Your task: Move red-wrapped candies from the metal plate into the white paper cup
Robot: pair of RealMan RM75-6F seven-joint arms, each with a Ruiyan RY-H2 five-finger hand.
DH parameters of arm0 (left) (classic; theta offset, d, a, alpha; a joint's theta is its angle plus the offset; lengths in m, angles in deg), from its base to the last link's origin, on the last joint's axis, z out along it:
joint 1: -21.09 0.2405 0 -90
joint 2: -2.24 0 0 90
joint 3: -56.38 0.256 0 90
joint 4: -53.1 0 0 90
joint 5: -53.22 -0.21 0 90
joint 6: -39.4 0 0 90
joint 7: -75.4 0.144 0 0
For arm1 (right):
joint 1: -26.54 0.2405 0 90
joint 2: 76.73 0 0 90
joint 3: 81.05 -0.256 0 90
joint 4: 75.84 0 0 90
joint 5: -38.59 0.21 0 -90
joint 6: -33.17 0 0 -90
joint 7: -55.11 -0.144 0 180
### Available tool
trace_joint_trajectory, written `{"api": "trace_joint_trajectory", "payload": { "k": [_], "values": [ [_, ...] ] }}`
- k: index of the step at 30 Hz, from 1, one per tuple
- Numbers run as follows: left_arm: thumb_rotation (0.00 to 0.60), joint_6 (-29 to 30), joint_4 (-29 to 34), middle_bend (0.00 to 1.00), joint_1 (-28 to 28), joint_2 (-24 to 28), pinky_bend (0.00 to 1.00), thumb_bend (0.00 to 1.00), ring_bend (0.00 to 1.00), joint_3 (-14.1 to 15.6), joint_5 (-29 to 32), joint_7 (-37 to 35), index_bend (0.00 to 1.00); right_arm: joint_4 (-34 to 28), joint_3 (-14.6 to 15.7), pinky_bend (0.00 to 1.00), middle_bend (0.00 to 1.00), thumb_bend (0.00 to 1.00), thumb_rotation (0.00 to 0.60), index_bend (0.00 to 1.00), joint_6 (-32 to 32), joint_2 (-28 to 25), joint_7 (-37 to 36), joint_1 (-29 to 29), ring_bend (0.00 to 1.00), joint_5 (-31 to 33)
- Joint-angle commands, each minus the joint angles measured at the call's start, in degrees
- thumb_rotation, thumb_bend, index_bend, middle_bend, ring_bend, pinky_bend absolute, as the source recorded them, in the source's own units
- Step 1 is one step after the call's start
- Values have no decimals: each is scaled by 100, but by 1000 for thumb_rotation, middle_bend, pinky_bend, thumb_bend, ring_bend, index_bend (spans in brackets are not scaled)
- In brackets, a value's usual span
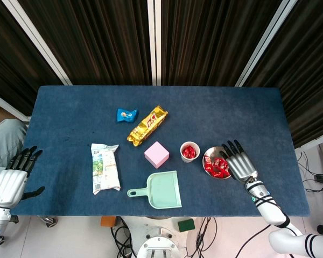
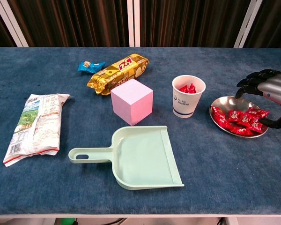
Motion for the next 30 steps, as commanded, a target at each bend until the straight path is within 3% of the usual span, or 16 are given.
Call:
{"api": "trace_joint_trajectory", "payload": {
  "k": [1, 30],
  "values": [
    [600, 18, -2, 31, 5, 2, 146, 95, 1, -2, -8, -11, 79, 0, 6, 0, 58, 363, 600, 222, -10, 9, 11, -2, 0, 4],
    [600, 96, -2, 31, 46, 12, 146, 96, 1, 23, -74, -24, 79, 188, 51, 0, 54, 364, 600, 232, -186, 241, 165, 32, 0, 39]
  ]
}}
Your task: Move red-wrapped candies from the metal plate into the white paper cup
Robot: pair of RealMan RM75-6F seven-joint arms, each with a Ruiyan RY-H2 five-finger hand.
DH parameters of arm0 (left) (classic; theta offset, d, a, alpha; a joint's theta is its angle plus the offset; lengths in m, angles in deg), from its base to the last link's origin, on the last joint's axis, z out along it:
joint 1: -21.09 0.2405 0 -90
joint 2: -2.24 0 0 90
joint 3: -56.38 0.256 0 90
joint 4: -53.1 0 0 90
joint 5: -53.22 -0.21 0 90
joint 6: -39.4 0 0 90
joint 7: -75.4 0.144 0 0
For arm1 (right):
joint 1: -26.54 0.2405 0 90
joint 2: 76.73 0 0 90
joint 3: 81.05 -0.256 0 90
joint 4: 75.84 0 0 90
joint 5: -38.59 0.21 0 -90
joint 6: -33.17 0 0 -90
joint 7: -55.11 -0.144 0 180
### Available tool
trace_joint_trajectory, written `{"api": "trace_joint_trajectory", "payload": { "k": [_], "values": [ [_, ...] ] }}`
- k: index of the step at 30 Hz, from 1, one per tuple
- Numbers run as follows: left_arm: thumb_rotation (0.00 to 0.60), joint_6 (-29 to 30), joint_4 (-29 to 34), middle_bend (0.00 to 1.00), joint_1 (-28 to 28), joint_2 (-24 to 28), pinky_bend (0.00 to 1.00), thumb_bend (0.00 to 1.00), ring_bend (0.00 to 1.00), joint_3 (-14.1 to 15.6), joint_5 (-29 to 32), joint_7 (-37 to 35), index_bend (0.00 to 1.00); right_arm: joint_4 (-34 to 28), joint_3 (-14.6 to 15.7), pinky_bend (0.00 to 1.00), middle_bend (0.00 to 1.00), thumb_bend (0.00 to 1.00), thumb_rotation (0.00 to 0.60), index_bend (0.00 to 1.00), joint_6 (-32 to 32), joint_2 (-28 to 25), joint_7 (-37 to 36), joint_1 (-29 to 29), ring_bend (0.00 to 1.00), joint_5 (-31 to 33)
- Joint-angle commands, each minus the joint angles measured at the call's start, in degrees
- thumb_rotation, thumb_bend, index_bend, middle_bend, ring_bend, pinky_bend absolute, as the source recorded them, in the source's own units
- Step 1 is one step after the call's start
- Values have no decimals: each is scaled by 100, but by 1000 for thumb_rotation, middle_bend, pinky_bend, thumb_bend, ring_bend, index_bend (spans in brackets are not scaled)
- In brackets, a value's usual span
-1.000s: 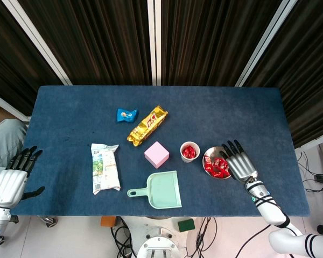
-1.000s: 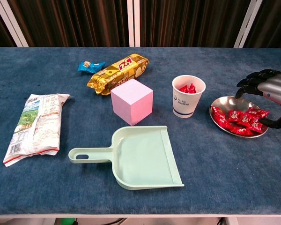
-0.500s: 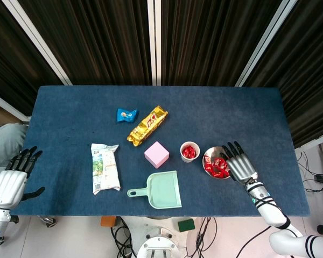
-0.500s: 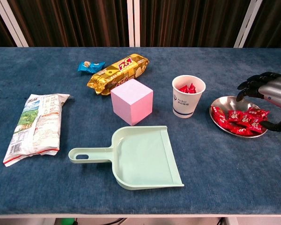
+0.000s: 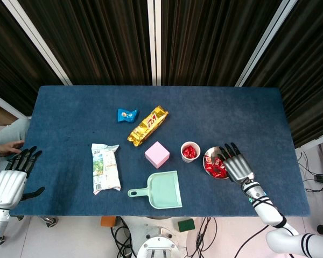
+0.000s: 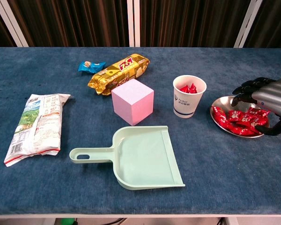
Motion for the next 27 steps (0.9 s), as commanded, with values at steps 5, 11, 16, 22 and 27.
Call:
{"api": "trace_joint_trajectory", "payload": {
  "k": [5, 11, 16, 22, 27],
  "values": [
    [600, 45, -16, 31, 21, 10, 146, 96, 1, -3, -12, -39, 79, 62, -15, 0, 55, 365, 600, 255, -41, 100, 90, 32, 0, 48],
    [600, 29, -18, 31, 16, 7, 146, 95, 1, -4, -7, -37, 79, 106, -34, 0, 56, 378, 600, 329, -35, 158, 135, 52, 0, 61],
    [600, 11, -20, 31, 9, 4, 146, 96, 1, -9, 6, -32, 79, 146, -34, 0, 60, 382, 600, 415, 0, 186, 123, 46, 0, 39],
    [600, 2, -14, 31, 6, 4, 147, 95, 1, -9, 10, -22, 79, 190, -27, 0, 67, 395, 600, 527, 63, 198, 110, 28, 0, -13],
    [600, -11, -10, 31, 2, 3, 147, 95, 1, -8, 13, -14, 79, 219, -27, 0, 75, 427, 600, 631, 113, 206, 95, 12, 0, -52]
  ]
}}
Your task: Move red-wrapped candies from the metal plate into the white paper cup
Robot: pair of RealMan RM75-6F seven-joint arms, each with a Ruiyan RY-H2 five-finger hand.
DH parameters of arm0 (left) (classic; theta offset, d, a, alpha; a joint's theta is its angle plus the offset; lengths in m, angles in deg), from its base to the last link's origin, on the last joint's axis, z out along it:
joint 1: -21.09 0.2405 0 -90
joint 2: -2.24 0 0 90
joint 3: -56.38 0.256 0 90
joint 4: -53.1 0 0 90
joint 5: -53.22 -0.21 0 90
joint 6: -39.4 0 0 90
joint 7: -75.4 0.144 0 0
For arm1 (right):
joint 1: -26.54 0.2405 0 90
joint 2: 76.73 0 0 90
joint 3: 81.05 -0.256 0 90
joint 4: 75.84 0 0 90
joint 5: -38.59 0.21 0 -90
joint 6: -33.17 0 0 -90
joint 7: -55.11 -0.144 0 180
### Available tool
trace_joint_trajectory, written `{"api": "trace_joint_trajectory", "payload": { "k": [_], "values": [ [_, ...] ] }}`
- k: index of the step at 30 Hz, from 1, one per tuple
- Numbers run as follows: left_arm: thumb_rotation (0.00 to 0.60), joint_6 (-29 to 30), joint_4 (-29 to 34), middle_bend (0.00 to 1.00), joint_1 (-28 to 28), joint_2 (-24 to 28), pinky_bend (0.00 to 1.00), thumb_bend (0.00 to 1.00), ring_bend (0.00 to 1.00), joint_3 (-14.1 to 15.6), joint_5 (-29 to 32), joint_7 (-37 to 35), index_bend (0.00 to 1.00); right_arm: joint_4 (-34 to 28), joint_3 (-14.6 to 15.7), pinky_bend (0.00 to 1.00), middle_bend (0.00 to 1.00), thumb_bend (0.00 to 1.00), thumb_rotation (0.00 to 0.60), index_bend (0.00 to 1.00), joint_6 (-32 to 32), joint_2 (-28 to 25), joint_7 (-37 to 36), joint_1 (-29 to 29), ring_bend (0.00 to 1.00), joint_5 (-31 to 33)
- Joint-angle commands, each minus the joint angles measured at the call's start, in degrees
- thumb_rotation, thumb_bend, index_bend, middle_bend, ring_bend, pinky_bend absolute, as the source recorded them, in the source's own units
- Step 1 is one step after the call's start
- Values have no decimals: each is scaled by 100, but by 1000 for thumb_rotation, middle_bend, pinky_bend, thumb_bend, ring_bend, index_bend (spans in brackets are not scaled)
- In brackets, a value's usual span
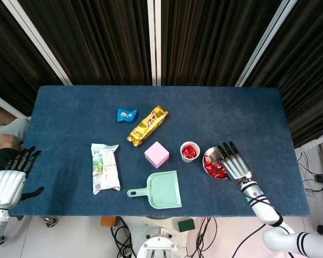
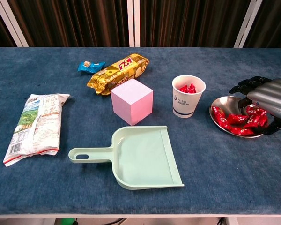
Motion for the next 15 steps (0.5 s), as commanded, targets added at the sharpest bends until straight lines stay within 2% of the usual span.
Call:
{"api": "trace_joint_trajectory", "payload": {
  "k": [1, 6, 15],
  "values": [
    [600, -4, 1, 31, -1, 0, 147, 94, 1, 1, 0, 4, 79, -2, -1, 0, 76, 433, 600, 640, 8, -5, -14, -3, 0, -14],
    [600, -1, 2, 31, 1, 1, 147, 94, 1, -1, 4, 3, 79, -116, -60, 0, 80, 444, 600, 658, 146, -89, -127, -18, 0, -113],
    [600, 35, 2, 31, 13, 7, 146, 95, 1, 2, -22, -10, 79, -751, -374, 0, 85, 448, 600, 664, 562, -429, -244, 74, 0, -450]
  ]
}}
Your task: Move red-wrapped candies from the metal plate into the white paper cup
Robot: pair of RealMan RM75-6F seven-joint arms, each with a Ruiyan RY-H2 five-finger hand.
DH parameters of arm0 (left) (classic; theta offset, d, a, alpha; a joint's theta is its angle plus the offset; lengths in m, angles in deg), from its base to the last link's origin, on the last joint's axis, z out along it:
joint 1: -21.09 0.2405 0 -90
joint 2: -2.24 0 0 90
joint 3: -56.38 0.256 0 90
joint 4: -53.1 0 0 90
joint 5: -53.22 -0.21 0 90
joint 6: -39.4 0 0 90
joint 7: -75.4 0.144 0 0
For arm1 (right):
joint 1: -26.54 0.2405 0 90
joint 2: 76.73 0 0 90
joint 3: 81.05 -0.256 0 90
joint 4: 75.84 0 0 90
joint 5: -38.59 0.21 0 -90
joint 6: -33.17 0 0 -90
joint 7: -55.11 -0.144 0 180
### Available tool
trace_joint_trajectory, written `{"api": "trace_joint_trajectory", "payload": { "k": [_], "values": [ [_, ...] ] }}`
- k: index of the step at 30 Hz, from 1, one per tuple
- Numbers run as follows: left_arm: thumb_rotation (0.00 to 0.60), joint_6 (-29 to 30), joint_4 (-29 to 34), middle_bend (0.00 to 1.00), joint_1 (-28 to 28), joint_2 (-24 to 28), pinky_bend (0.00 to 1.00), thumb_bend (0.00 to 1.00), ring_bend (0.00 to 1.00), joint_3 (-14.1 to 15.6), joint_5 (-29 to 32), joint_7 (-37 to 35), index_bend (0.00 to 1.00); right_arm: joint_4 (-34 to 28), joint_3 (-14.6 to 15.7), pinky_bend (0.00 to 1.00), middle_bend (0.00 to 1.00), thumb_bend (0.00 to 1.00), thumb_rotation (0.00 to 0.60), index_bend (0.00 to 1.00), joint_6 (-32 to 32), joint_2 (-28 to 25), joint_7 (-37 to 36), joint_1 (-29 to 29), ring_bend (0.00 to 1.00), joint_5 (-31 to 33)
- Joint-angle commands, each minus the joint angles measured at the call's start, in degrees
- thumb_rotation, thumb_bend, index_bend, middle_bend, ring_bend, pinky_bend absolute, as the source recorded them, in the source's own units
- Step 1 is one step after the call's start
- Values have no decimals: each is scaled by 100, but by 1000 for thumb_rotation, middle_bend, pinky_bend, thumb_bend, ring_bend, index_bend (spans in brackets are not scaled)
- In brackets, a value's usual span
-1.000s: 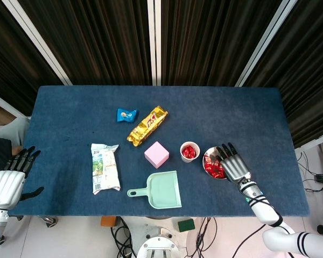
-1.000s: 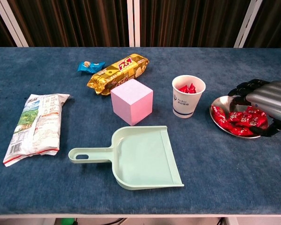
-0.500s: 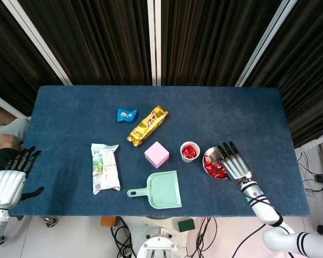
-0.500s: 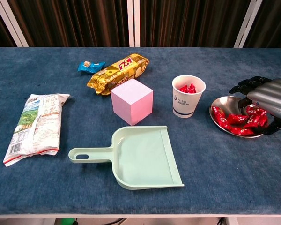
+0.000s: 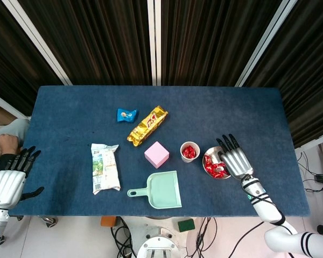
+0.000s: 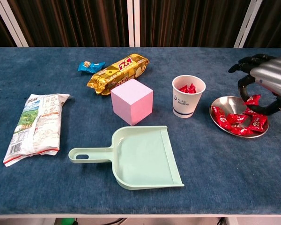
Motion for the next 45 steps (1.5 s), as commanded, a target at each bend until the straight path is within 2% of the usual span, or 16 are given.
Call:
{"api": "trace_joint_trajectory", "payload": {
  "k": [1, 9, 18, 20, 23, 26, 29, 34, 37, 45],
  "values": [
    [600, 11, 1, 31, 7, 0, 147, 96, 1, 2, -4, 4, 79, -240, -141, 0, 85, 448, 600, 664, 133, -93, 8, 78, 0, -142],
    [600, 10, 4, 31, 5, -3, 146, 96, 1, 10, -26, 12, 79, -426, -460, 0, 88, 447, 600, 665, 7, 150, 234, 431, 0, -141],
    [600, 7, -7, 31, 4, 0, 146, 96, 1, 2, -11, -11, 79, -231, -658, 0, 86, 434, 600, 653, -310, 735, 768, 865, 0, 164],
    [600, 12, -17, 31, 6, 3, 146, 95, 1, 0, -9, -31, 79, -175, -670, 0, 80, 413, 600, 550, -320, 815, 815, 903, 0, 225],
    [600, 13, -29, 31, 6, 8, 146, 95, 1, 2, -12, -56, 79, -146, -668, 0, 68, 388, 600, 321, -299, 848, 845, 919, 0, 283],
    [600, 11, -33, 31, 4, 9, 146, 95, 1, 2, -16, -64, 79, -173, -651, 0, 59, 374, 600, 153, -256, 810, 775, 910, 0, 271],
    [600, 15, -28, 31, 5, 9, 146, 94, 1, 7, -28, -56, 79, -223, -607, 0, 56, 368, 600, 88, -183, 736, 681, 880, 0, 195],
    [600, 33, -11, 31, 15, 10, 147, 94, 1, 10, -36, -38, 79, -340, -468, 0, 58, 367, 600, 79, 81, 508, 451, 707, 0, -28],
    [600, 36, -9, 31, 16, 10, 146, 95, 1, 10, -38, -37, 79, -370, -283, 0, 59, 368, 600, 85, 300, 266, 211, 480, 0, -184],
    [600, 40, 7, 31, 15, 6, 146, 95, 1, 21, -67, -13, 79, -8, 173, 0, 59, 369, 600, 137, 389, -108, -333, 8, 0, -219]
  ]
}}
